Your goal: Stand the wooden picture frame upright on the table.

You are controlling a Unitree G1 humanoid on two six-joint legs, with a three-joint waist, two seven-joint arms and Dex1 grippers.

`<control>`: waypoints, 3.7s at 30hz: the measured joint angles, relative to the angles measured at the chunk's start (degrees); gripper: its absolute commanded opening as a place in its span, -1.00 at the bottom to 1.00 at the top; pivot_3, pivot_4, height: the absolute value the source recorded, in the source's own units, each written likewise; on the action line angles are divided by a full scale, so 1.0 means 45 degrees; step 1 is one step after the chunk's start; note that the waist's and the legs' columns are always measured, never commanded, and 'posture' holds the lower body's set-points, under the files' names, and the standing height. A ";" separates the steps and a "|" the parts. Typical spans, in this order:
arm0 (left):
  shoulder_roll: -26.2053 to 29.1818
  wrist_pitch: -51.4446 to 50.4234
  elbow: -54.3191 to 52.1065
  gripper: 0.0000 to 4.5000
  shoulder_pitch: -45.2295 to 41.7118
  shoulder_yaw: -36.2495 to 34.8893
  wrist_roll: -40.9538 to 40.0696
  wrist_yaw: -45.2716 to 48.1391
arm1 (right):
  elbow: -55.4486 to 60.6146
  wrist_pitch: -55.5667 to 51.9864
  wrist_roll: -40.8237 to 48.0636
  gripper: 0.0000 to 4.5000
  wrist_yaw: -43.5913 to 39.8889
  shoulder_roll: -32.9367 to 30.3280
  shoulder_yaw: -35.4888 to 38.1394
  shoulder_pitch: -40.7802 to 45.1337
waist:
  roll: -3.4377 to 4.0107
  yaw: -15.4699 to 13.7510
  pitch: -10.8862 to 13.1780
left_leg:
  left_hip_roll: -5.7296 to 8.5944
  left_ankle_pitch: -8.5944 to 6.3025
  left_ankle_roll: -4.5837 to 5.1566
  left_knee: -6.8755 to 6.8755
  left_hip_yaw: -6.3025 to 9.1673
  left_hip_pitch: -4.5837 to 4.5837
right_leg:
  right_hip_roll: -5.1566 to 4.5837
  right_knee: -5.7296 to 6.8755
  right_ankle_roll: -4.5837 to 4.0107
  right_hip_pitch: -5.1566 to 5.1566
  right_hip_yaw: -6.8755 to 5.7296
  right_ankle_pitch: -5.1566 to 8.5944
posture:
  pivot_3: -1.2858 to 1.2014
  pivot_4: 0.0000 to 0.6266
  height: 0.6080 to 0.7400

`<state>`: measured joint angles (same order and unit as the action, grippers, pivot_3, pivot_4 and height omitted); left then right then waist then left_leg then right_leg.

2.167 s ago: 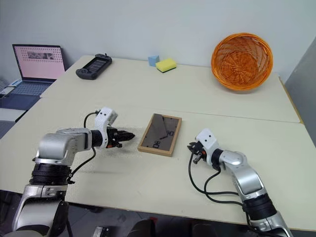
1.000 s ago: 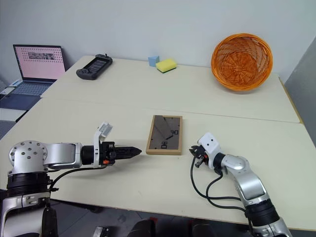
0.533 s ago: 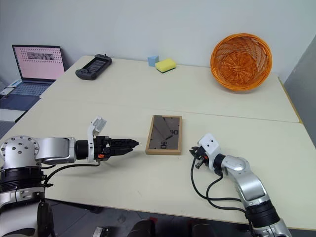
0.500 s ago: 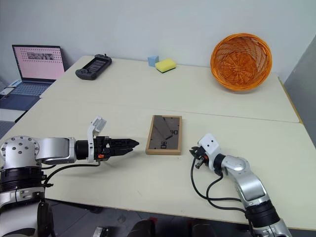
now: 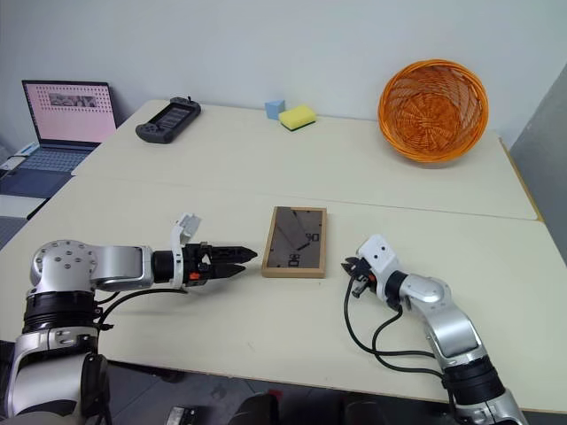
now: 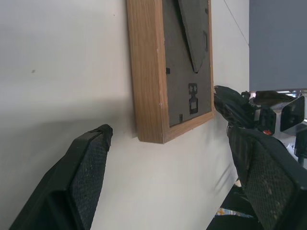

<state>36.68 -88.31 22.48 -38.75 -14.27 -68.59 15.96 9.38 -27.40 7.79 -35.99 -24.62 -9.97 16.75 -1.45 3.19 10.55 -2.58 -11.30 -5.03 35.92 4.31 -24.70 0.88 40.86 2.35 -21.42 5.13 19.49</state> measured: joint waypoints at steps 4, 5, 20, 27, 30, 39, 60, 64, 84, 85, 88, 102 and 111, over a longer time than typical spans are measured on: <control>-0.0568 0.0282 0.0361 0.81 -0.0269 0.0401 0.0956 0.0743 | 0.0015 0.0000 -0.0066 -0.74 0.0097 -0.0052 0.0039 0.0003 | 0.0000 -0.0019 0.0000 | 0.0002 0.0000 0.0000 0.0001 -0.0002 -0.0001 | -0.0001 -0.0001 0.0000 0.0000 0.0002 0.0000 | 0.03 -0.52 1.00; -0.0628 0.0291 0.0406 0.81 -0.0301 0.0524 0.1135 0.0936 | 0.0015 0.0000 -0.0090 -0.74 0.0141 -0.0070 0.0039 0.0003 | 0.0000 -0.0007 0.0000 | 0.0002 0.0000 0.0000 0.0000 -0.0002 -0.0001 | 0.0000 -0.0001 0.0000 -0.0002 0.0002 0.0000 | 0.03 -0.52 1.00; -0.0691 0.0270 0.0574 0.81 -0.0509 0.0474 0.2814 0.2608 | -0.0133 0.0034 -0.0335 -0.74 0.0266 0.0219 -0.0187 0.0272 | 0.0000 0.0018 0.0000 | -0.0002 0.0000 0.0001 0.0000 -0.0003 0.0001 | 0.0001 0.0000 0.0000 -0.0002 0.0002 0.0000 | 0.03 -0.52 1.00; -0.0957 0.0141 0.0567 0.81 -0.0548 -0.0058 0.3274 0.2648 | -0.0209 0.0035 -0.0451 -0.74 0.0260 0.0880 -0.0613 0.0707 | 0.0000 0.0011 0.0000 | -0.0003 0.0000 0.0001 0.0000 -0.0001 0.0000 | 0.0000 0.0001 0.0000 -0.0001 -0.0001 0.0000 | 0.03 -0.52 1.00; -0.1048 -0.0007 0.0568 0.81 -0.0594 -0.0256 0.3361 0.2627 | -0.0209 0.0035 -0.0455 -0.74 0.0269 0.1026 -0.0693 0.0707 | 0.0000 0.0009 0.0000 | -0.0003 0.0000 0.0000 -0.0001 -0.0001 0.0000 | -0.0001 0.0001 0.0000 -0.0001 0.0000 0.0000 | 0.03 -0.52 1.00; -0.1317 -0.0100 0.0568 0.81 -0.0734 -0.0469 0.3823 0.2604 | -0.0209 0.0026 -0.0466 -0.74 0.0296 0.1088 -0.0701 0.0692 | 0.0000 0.0014 0.0000 | -0.0004 0.0000 0.0000 -0.0001 0.0000 0.0000 | 0.0000 0.0001 0.0000 -0.0002 -0.0001 0.0000 | 0.03 -0.52 1.00; -0.1787 -0.0603 0.0568 0.81 -0.0882 -0.1155 0.4496 0.2607 | -0.0555 -0.0249 -0.0495 -0.74 0.0923 0.2859 -0.1371 0.1274 | 0.0000 0.0025 0.0000 | -0.0007 0.0001 -0.0002 -0.0003 0.0001 0.0000 | -0.0001 0.0002 0.0000 -0.0006 -0.0003 0.0000 | 0.03 -0.52 1.00; -0.1816 -0.0622 0.0569 0.81 -0.0895 -0.1159 0.4544 0.2707 | -0.0639 -0.0248 -0.0496 -0.74 0.0969 0.2964 -0.1515 0.1466 | 0.0000 0.0010 0.0000 | -0.0003 0.0001 -0.0003 -0.0003 0.0002 0.0000 | -0.0005 0.0001 0.0000 -0.0003 -0.0004 0.0000 | 0.03 -0.52 1.00; 0.2943 0.0453 -0.0141 0.81 -0.0145 0.2239 0.4076 0.7680 | -0.0654 0.0172 -0.0544 -0.74 0.0496 0.1016 -0.1010 0.0546 | 0.0008 0.0200 0.0005 | 0.0000 0.0001 -0.0002 -0.0037 -0.0001 0.0009 | 0.0002 -0.0002 -0.0007 -0.0010 -0.0010 0.0006 | 0.03 -0.52 1.00; 0.2927 0.1194 0.0324 0.81 -0.0562 0.2732 0.4591 0.8073 | -0.0650 0.0200 -0.0543 -0.74 0.0500 0.1045 -0.1015 0.0547 | 0.0007 0.0129 0.0005 | 0.0002 0.0001 -0.0001 -0.0036 -0.0003 0.0009 | 0.0002 -0.0007 -0.0007 -0.0009 -0.0008 0.0007 | 0.03 -0.52 1.00; 0.2604 0.3091 0.2357 0.81 -0.1840 0.3934 0.6132 0.9113 | -0.0638 0.0211 -0.0541 -0.74 0.0534 0.1129 -0.1016 0.0541 | 0.0007 0.0021 0.0005 | 0.0004 -0.0001 0.0001 -0.0036 -0.0014 -0.0001 | 0.0003 -0.0021 -0.0007 -0.0021 -0.0003 0.0007 | 0.03 -0.52 1.00; 0.0232 0.8127 0.8457 0.81 -0.5375 0.6464 1.0931 1.3371 | 0.0479 -0.0285 -0.0545 -0.74 0.1016 0.0851 -0.0745 -0.0206 | 0.0001 0.0058 0.0009 | -0.0003 -0.0001 0.0003 -0.0040 -0.0025 -0.0035 | 0.0012 -0.0007 -0.0015 -0.0068 0.0007 0.0011 | 0.03 -0.52 1.00; -0.0159 0.9272 0.9782 0.81 -0.5822 0.5759 1.2206 1.3438 | 0.0869 -0.0523 -0.0519 -0.74 0.1276 0.0807 -0.0530 -0.0497 | -0.0001 0.0038 0.0009 | -0.0003 -0.0001 0.0003 -0.0039 -0.0024 -0.0035 | 0.0011 -0.0003 -0.0014 -0.0064 0.0005 0.0011 | 0.03 -0.52 1.00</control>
<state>35.96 -46.58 66.49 -64.95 11.64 -13.66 76.43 13.29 -29.75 5.45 -30.25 -20.99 -12.36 14.51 -1.46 3.36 10.59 -2.60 -11.30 -5.01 35.75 4.21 -24.86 0.93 40.85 2.28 -21.71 5.15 19.54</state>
